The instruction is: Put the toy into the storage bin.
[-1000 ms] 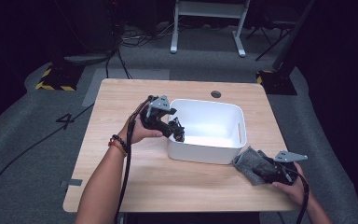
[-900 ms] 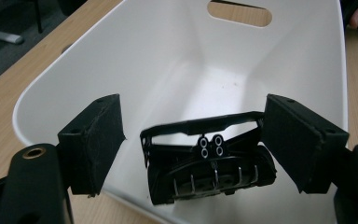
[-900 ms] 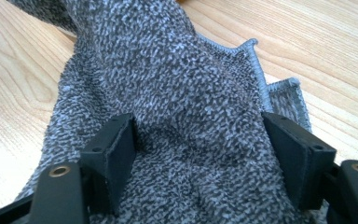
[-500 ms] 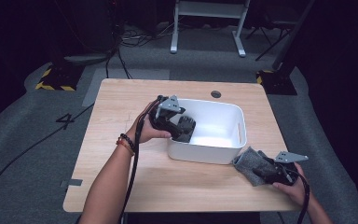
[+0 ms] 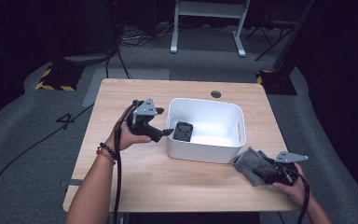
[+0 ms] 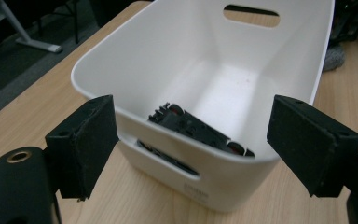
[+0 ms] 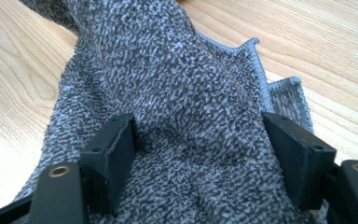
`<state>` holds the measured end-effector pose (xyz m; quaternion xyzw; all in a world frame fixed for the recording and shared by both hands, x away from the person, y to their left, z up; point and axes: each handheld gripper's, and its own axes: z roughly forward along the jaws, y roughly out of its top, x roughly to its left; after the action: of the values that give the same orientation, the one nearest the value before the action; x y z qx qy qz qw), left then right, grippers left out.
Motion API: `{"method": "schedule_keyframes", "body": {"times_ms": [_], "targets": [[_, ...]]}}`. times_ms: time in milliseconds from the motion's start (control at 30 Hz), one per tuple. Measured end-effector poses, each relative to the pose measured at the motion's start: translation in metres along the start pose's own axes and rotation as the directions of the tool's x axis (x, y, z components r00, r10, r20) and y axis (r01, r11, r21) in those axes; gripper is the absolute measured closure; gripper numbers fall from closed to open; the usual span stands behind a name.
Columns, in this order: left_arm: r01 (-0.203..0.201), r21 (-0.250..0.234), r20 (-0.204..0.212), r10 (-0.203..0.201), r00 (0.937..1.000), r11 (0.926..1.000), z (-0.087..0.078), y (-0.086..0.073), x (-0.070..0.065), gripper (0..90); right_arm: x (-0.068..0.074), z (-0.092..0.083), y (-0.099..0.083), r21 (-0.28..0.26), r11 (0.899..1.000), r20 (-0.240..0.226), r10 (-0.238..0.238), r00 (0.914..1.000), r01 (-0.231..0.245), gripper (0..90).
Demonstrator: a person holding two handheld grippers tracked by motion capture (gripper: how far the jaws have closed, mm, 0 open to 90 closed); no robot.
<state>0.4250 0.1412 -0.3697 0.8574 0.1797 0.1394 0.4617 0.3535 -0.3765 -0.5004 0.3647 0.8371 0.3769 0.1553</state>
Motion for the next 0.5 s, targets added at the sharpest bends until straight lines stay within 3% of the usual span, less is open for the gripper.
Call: {"method": "schedule_keyframes", "body": {"times_ms": [200,300,500], "targets": [[0.008,0.027,-0.054,-0.006,0.9985,0.9996,-0.014,-0.026,-0.009,16.1,0.000,0.000,0.000,-0.002,1.000,0.002,0.001,1.0000,-0.001,28.1],[0.023,0.028,-0.062,-0.022,0.9978,0.9993,-0.019,-0.039,-0.016,15.9,-0.001,0.000,-0.001,-0.004,1.000,-0.002,0.000,1.0000,0.000,28.0],[0.049,0.105,-0.099,-0.039,0.9944,0.9933,-0.015,-0.069,-0.027,15.9,-0.001,0.000,-0.001,-0.004,1.000,-0.003,-0.001,1.0000,0.001,27.9]]}}
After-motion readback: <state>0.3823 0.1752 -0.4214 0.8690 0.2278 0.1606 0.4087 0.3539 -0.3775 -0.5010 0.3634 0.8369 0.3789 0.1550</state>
